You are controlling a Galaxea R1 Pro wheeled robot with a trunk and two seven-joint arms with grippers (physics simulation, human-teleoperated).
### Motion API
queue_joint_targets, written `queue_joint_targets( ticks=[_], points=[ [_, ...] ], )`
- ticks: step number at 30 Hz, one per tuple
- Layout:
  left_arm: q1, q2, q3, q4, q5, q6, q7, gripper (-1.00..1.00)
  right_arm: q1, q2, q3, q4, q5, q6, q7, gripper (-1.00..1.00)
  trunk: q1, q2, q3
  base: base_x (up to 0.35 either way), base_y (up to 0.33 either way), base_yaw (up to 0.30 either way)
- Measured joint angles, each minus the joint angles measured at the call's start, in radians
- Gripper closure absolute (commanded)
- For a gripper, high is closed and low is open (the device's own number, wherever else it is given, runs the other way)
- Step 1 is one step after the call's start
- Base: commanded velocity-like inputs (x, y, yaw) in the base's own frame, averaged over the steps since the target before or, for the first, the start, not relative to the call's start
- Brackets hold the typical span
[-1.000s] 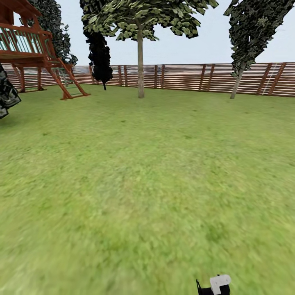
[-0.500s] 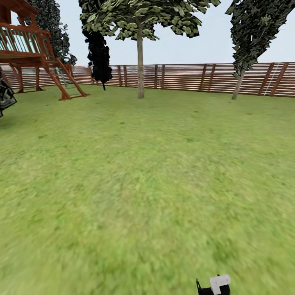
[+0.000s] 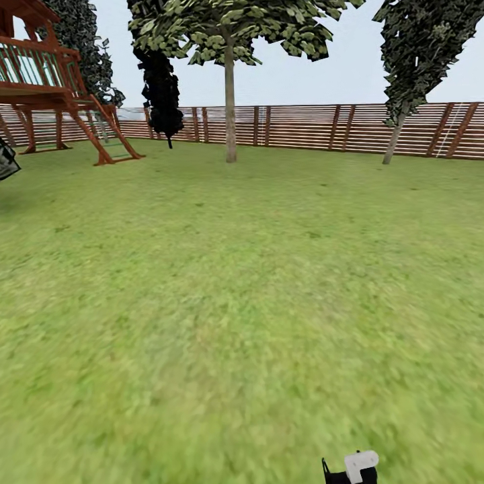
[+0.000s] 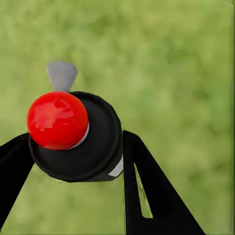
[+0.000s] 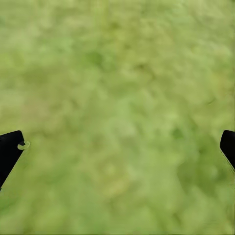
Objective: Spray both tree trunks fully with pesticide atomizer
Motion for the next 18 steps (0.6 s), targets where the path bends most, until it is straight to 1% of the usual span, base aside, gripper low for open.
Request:
queue_joint_targets(
  ticks=[12, 18],
  points=[
    [-0.001, 0.000, 0.001, -0.001, 0.001, 0.001, 0.000, 1.00, 0.000, 0.000, 0.000, 0.000, 0.000, 0.000, 0.000, -1.00, 0.000, 0.000, 0.000, 0.340, 0.000, 0.000],
    [-0.001, -0.002, -0.007, -0.002, -0.001, 0.002, 0.000, 1.00, 0.000, 0.000, 0.000, 0.000, 0.000, 0.000, 0.000, -1.00, 0.000, 0.000, 0.000, 0.340, 0.000, 0.000]
  ],
)
